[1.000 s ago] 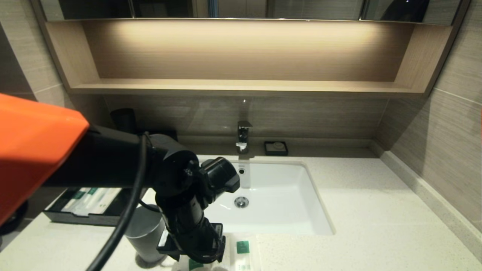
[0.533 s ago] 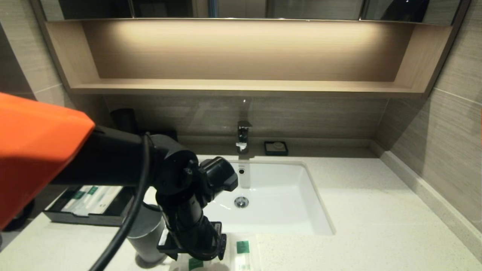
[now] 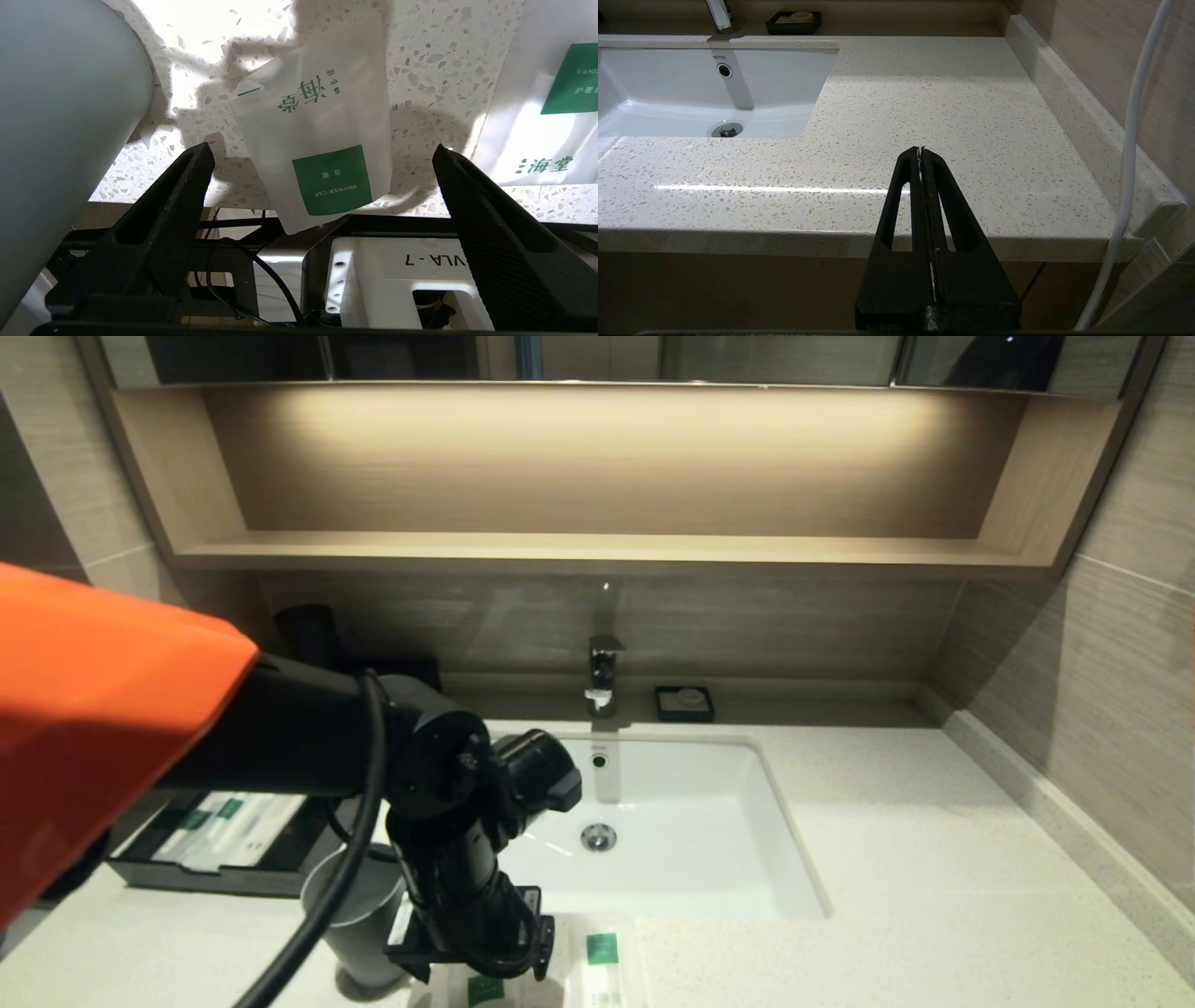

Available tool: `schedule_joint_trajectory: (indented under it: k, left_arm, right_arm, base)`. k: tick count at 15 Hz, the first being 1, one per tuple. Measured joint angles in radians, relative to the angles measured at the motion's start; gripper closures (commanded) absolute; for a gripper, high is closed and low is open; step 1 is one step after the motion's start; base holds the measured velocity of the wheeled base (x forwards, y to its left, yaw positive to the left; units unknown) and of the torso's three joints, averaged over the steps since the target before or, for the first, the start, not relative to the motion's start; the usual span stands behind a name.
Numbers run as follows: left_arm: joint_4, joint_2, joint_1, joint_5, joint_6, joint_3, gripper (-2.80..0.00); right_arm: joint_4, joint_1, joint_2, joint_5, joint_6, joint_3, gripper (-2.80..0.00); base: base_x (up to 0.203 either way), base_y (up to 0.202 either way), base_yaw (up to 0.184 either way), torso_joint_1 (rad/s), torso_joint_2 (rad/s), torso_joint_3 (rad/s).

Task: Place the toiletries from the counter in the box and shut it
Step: Pick up the bathroom toiletry

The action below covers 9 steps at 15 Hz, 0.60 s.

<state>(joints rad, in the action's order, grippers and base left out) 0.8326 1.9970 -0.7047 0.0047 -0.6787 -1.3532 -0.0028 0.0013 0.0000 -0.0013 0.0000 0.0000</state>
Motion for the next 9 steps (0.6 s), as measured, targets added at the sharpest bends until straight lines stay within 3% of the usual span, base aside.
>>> schedule_joint_trajectory:
  k: [9]
  left_arm:
    - [-0.006, 0.025, 0.003, 0.002, 0.001, -0.007, -2.80]
  right_arm:
    - [0.000, 0.000, 0.000, 0.000, 0.000, 0.000, 0.00]
  base:
    - [0.000, 0.000, 0.000, 0.000, 0.00, 0.000]
